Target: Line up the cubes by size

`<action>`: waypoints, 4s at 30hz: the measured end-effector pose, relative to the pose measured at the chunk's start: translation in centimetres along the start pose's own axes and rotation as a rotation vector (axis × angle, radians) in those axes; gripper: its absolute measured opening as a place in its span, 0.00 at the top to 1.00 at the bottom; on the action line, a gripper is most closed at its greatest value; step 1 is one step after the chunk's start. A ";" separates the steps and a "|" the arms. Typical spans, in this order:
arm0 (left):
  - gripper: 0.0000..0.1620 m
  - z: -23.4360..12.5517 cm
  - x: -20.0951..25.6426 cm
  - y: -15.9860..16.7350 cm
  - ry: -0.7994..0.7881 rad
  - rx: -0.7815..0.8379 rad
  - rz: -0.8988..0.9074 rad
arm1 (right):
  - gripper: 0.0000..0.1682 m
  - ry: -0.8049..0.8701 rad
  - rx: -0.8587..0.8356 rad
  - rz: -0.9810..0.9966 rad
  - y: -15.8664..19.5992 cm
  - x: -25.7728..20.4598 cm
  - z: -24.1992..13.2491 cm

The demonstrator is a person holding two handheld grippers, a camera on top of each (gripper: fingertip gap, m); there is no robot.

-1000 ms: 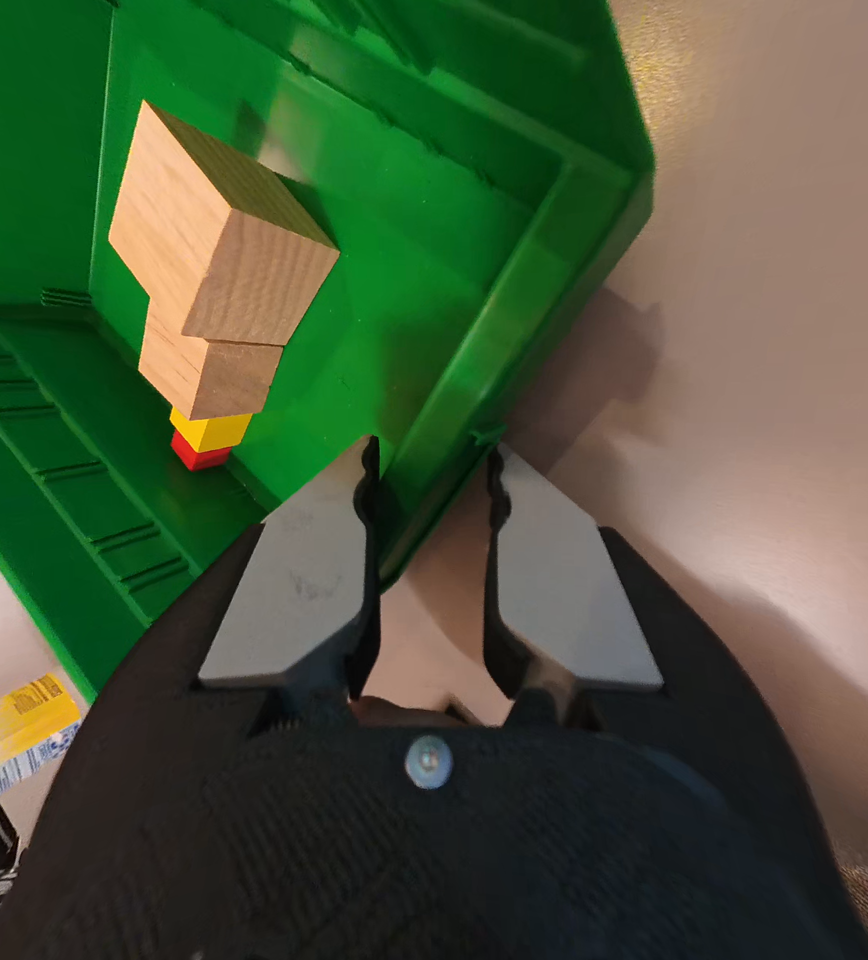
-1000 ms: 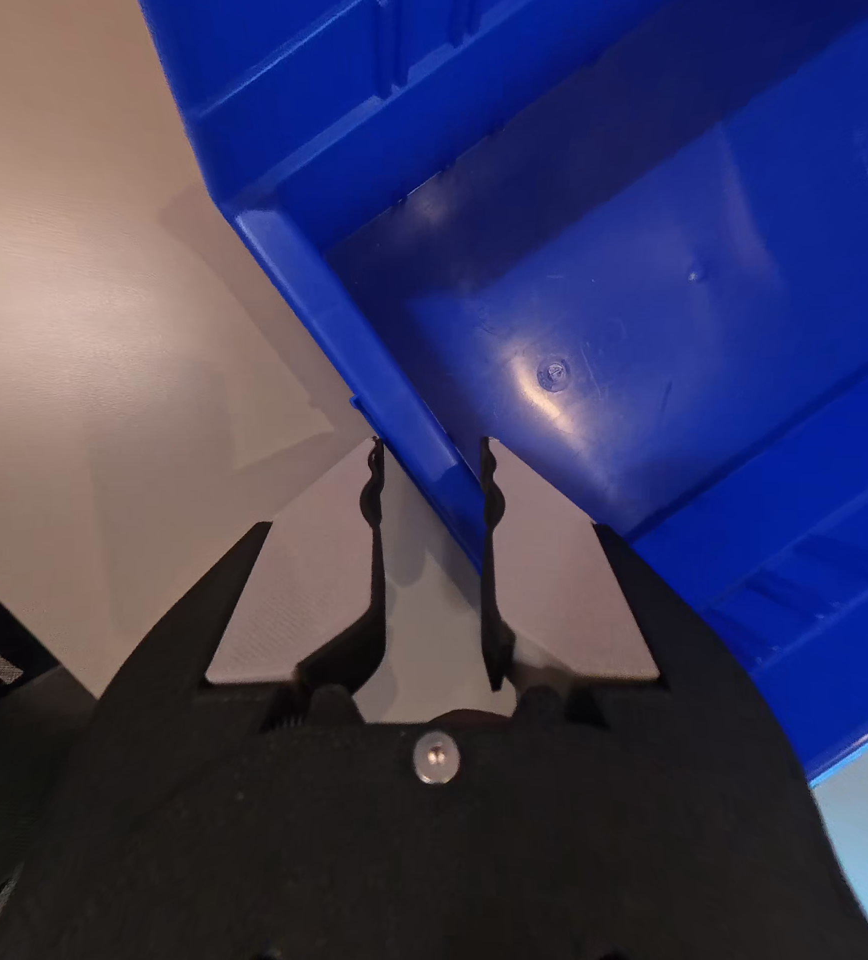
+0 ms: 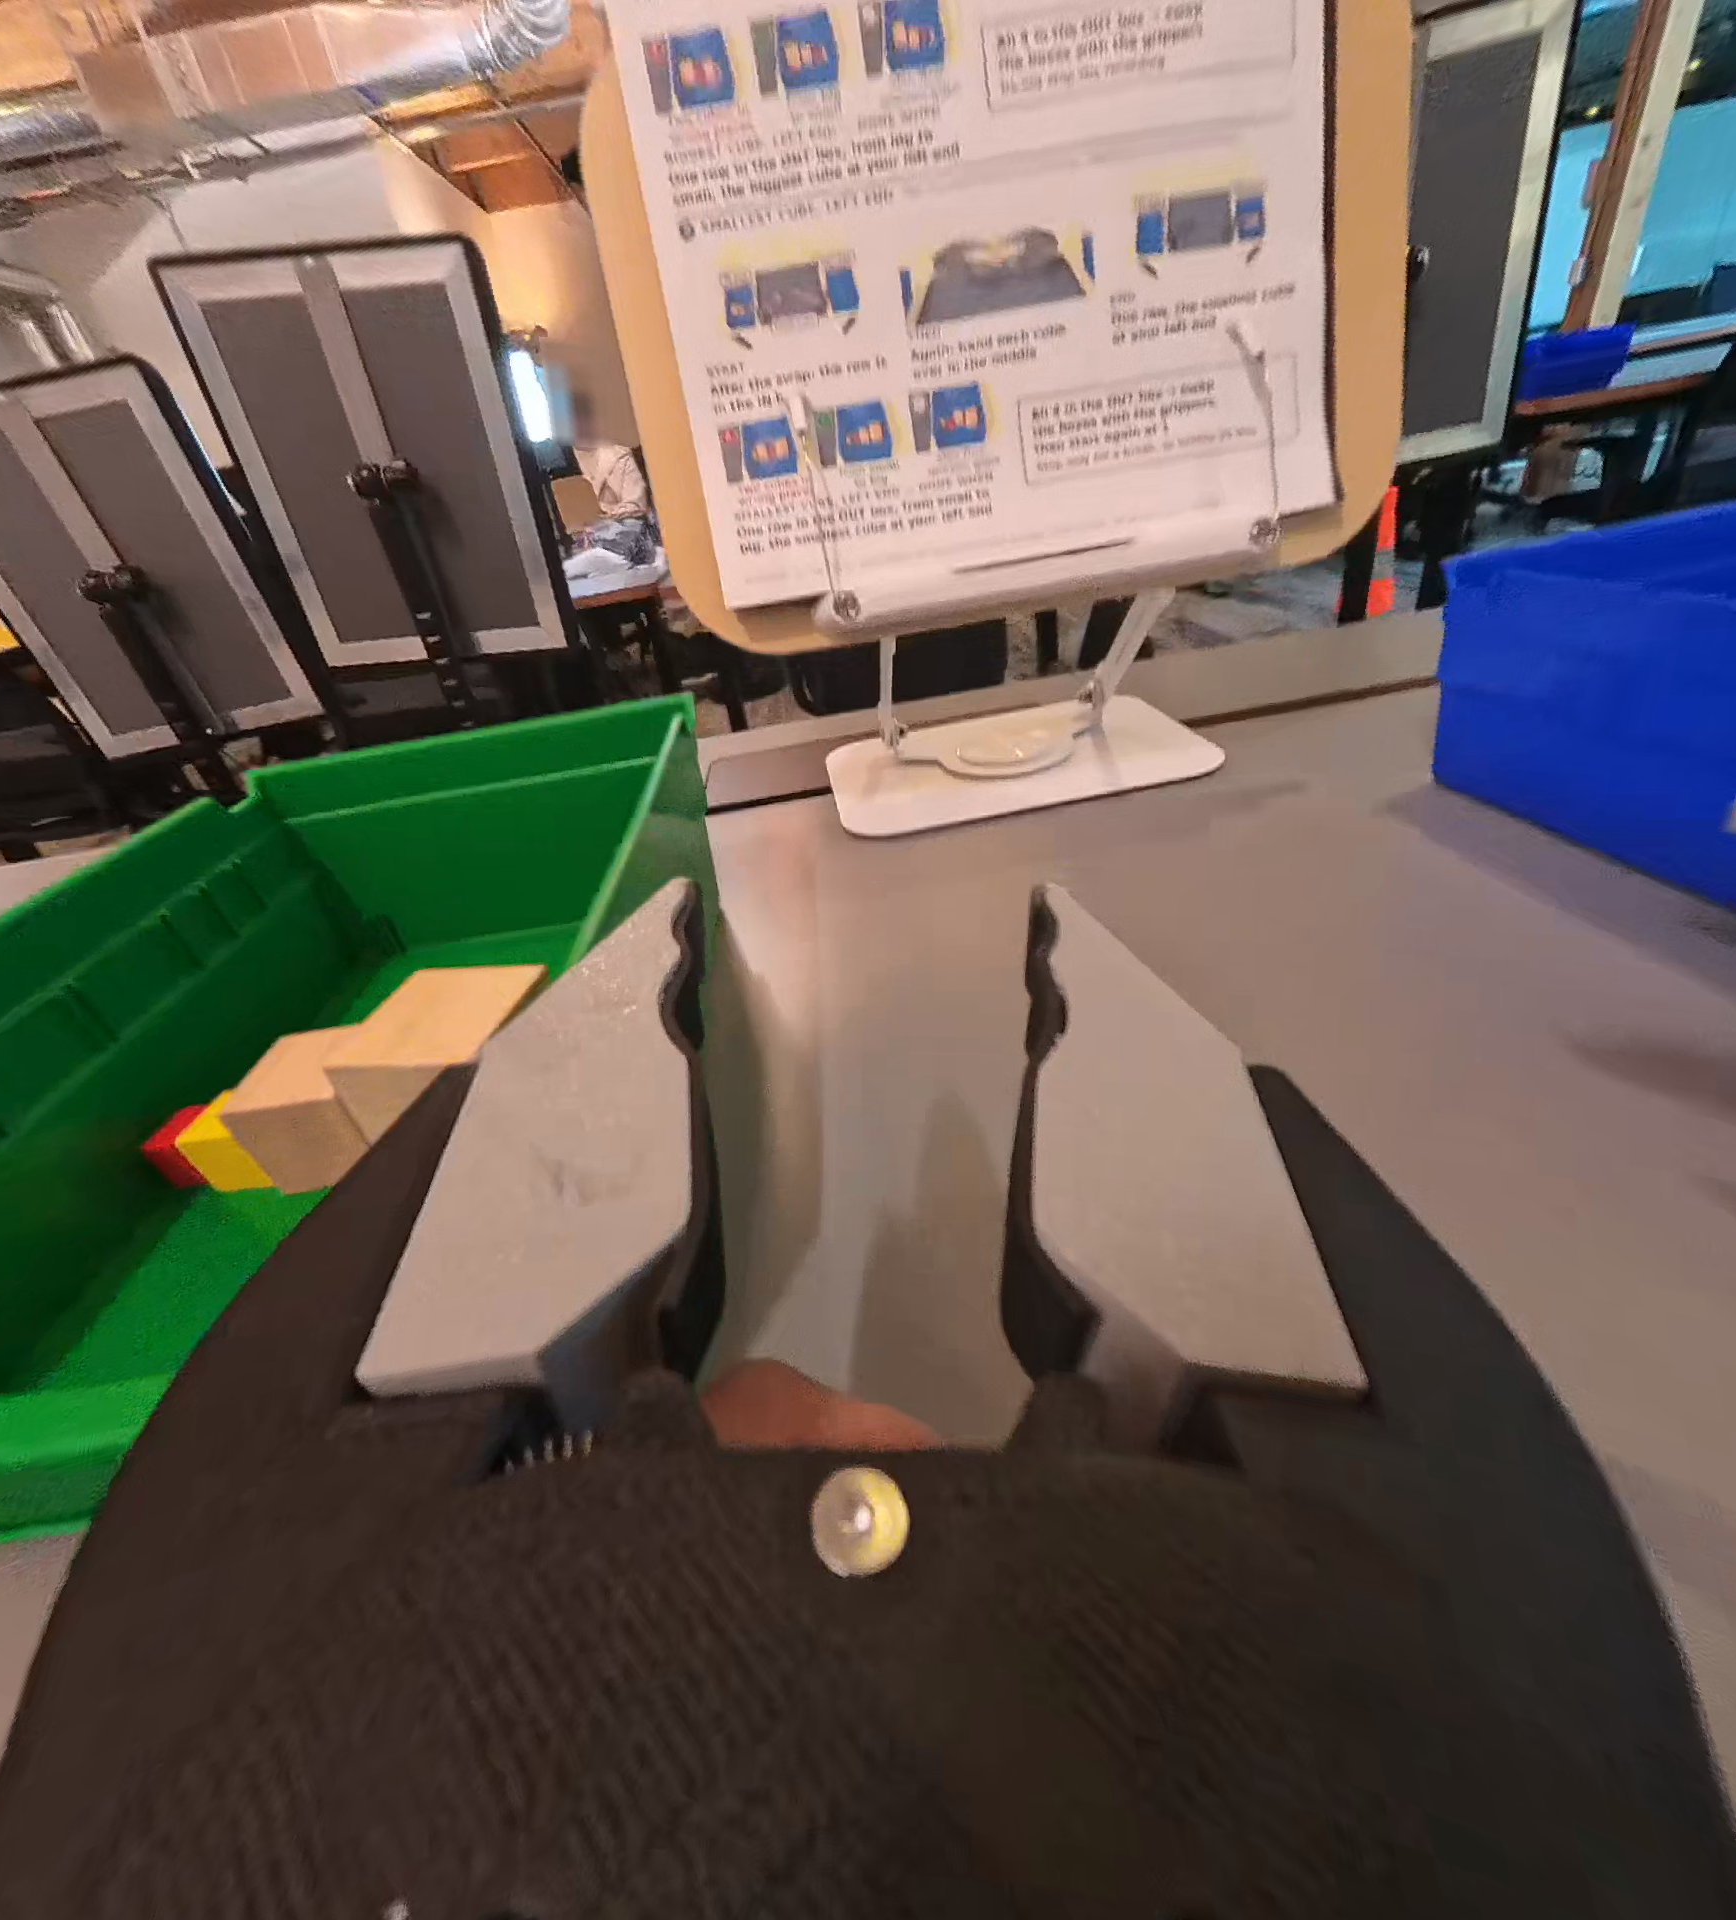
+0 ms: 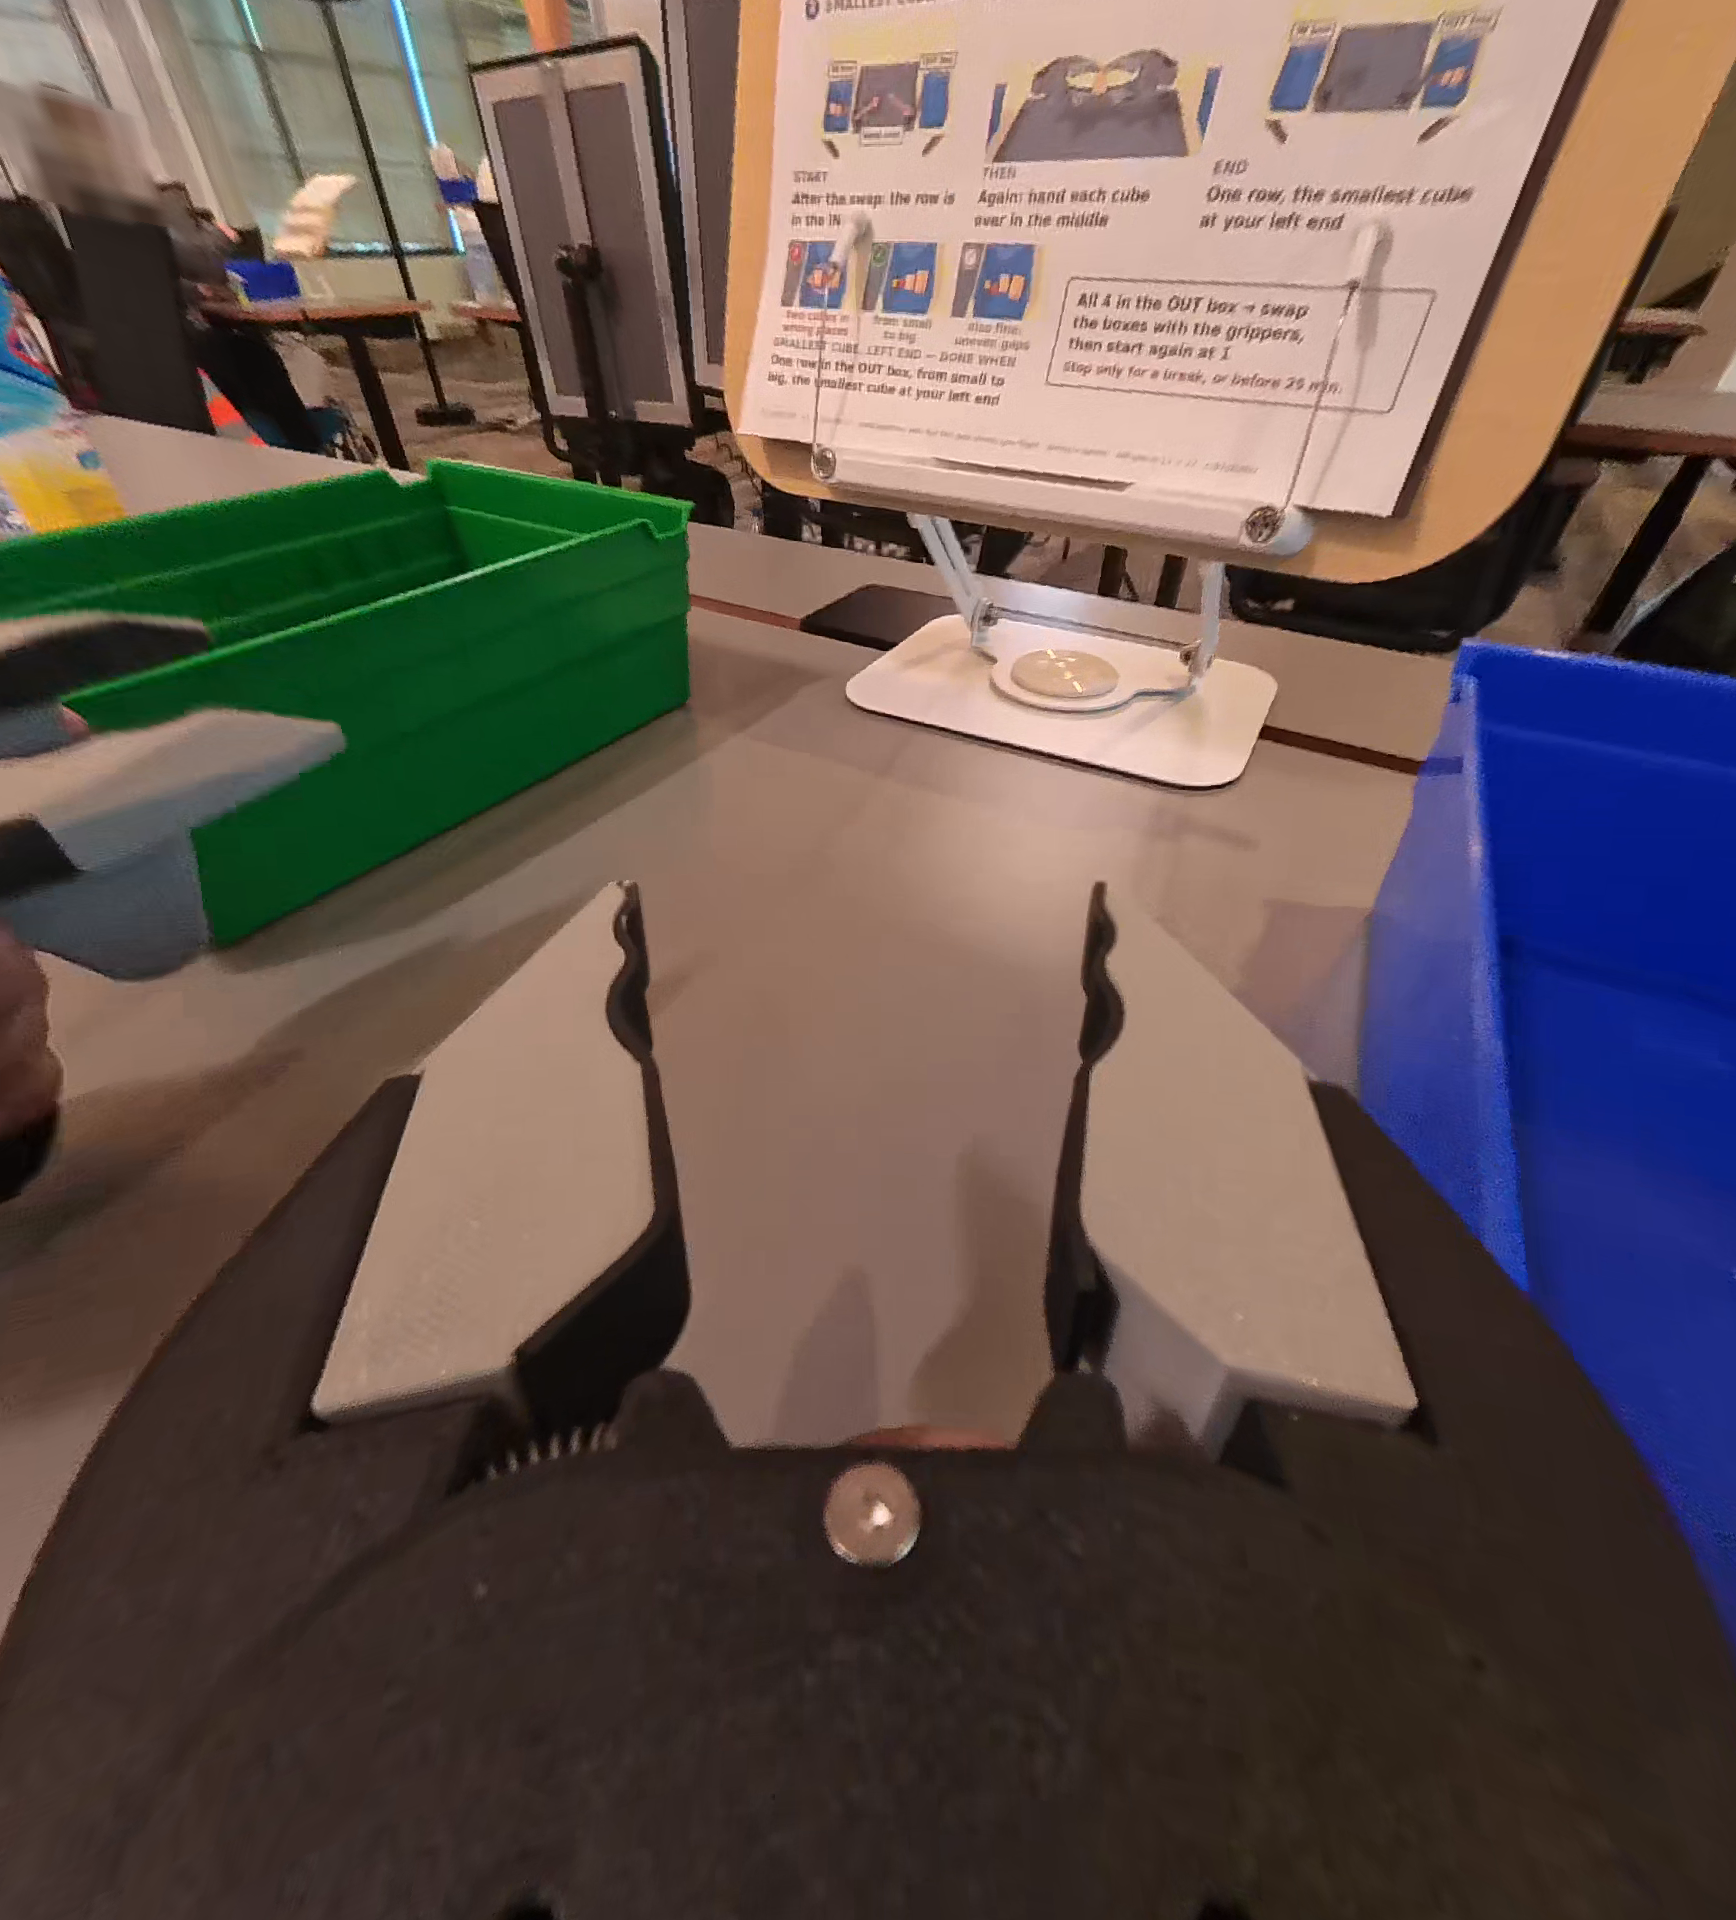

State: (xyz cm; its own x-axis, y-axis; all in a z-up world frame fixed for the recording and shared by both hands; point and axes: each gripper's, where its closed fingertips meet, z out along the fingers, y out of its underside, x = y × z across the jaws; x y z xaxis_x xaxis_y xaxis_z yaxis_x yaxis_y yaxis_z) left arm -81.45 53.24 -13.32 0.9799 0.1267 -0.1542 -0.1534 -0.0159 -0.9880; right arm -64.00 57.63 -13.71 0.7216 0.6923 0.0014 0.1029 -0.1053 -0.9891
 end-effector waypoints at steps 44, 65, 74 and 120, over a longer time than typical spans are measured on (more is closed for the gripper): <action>0.80 4.1 -17.7 13.6 0.244 -1.180 0.478 | 0.52 -0.127 -0.011 0.032 1.2 -0.3 -1.4; 0.87 9.2 -19.9 13.8 0.064 -1.022 0.614 | 0.52 -0.135 -0.016 -0.024 1.4 -1.0 -1.3; 0.89 10.2 -20.3 13.9 0.013 -0.919 0.652 | 0.52 -0.141 -0.015 -0.009 1.4 -1.0 -1.3; 0.47 8.6 -14.9 2.4 0.111 -0.177 0.478 | 0.54 -0.347 -0.100 0.016 2.9 -4.3 -1.2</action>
State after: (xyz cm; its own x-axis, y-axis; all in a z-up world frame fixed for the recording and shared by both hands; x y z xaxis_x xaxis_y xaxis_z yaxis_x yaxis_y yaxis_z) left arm -97.48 59.89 -13.39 0.8146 -0.0411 -0.5786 -0.5727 -0.2147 -0.7911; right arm -65.98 53.49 -16.39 0.4503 0.8892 -0.0811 0.1722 -0.1756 -0.9693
